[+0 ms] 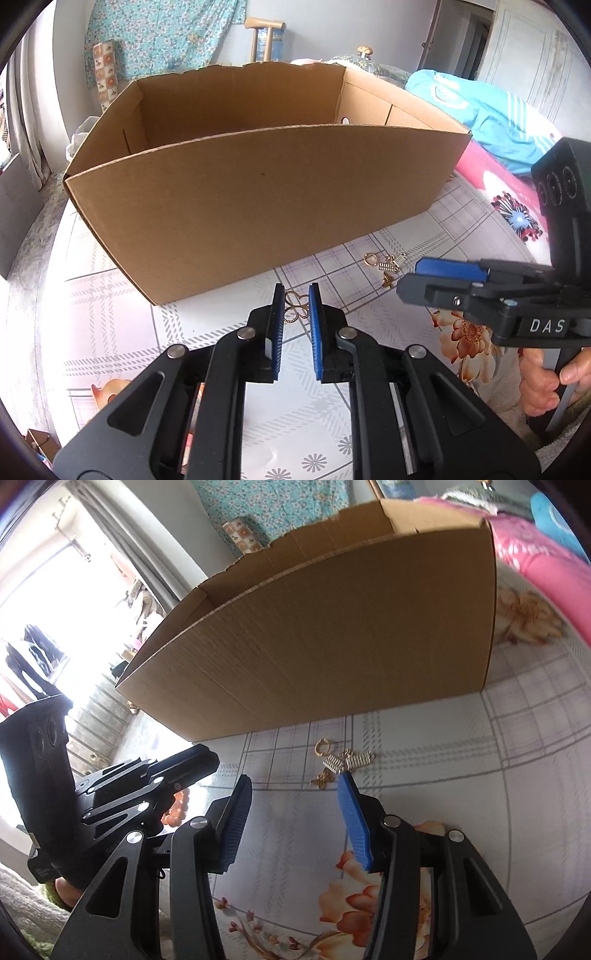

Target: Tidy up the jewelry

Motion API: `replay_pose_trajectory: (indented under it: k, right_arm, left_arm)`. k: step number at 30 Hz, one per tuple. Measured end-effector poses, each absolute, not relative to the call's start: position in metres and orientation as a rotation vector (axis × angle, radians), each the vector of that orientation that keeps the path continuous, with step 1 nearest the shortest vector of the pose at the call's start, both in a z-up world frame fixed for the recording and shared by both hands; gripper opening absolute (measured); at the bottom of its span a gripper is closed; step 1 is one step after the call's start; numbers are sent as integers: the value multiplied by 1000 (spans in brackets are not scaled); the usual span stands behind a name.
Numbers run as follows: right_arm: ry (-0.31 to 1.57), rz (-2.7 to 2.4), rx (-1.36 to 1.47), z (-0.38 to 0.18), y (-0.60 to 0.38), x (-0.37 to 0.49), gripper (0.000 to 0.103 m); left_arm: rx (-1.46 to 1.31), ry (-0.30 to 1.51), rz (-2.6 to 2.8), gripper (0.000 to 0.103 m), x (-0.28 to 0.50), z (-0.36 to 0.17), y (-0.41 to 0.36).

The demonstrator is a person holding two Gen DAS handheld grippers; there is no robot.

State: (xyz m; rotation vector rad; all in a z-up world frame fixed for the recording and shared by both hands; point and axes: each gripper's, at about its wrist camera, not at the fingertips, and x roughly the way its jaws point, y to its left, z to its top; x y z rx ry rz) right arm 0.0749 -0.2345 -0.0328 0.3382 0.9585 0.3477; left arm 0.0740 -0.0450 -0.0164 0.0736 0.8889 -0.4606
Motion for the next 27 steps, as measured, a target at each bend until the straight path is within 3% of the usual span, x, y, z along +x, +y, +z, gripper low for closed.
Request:
replay_pose_trajectory:
  k: [12, 24, 27]
  right_arm:
    - [943, 329, -8, -26, -201, 101, 32]
    - [992, 347, -63, -39, -196, 123, 11]
    - [995, 358, -21, -40, -202, 126, 11]
  left_arm:
    - [62, 879, -463, 12, 76, -16, -43]
    - [55, 878, -467, 12, 78, -16, -42]
    - [55, 876, -466, 12, 78, -16, -43]
